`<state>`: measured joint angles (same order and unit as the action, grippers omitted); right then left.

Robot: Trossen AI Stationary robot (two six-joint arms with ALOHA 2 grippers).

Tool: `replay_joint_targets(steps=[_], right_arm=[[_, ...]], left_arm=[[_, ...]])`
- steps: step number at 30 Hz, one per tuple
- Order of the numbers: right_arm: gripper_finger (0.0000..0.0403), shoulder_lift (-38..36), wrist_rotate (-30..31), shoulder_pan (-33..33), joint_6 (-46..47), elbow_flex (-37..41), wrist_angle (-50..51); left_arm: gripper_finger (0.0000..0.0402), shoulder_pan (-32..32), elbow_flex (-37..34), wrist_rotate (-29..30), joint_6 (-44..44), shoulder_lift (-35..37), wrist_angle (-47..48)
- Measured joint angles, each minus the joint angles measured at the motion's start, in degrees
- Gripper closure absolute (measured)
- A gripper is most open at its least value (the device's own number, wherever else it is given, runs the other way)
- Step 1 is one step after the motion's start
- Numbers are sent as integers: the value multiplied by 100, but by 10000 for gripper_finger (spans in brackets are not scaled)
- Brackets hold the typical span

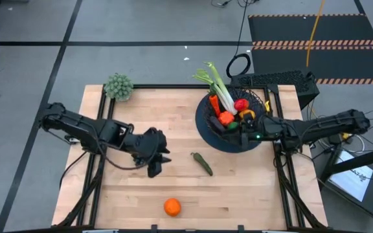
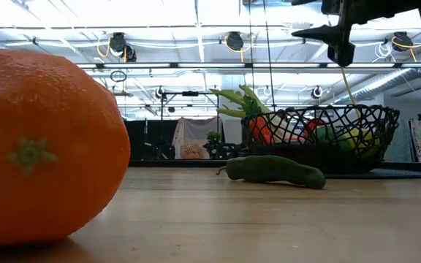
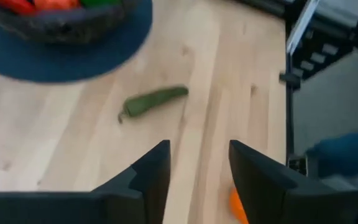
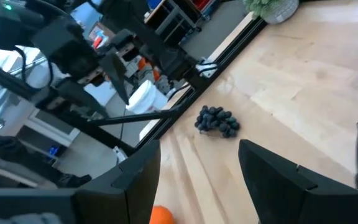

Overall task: Build produce basket
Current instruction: Put the orange into the black woven basket

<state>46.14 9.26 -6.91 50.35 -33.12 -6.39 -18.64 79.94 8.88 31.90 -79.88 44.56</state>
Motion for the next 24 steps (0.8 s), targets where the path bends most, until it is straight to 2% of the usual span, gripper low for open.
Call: replay_joint_targets(steps=[5,10,16,18,24], right_arm=[[193,1,-55,-192,-2,0,76],[193,0,-682,-222,-28,0,103],[193,-4,-1383,-237,122,0,190],[193,1,-1410,-283,221,1,269],[193,1,-1396,-580,528,2,212]], left_arm=[[189,-338,2,9,26,-166,-33],[152,-699,2,18,82,-372,-283],[128,-1166,-13,-172,230,-727,-676],[121,-1317,20,-299,95,-879,-1107],[87,-1753,2,-303,-74,-1429,-1322]])
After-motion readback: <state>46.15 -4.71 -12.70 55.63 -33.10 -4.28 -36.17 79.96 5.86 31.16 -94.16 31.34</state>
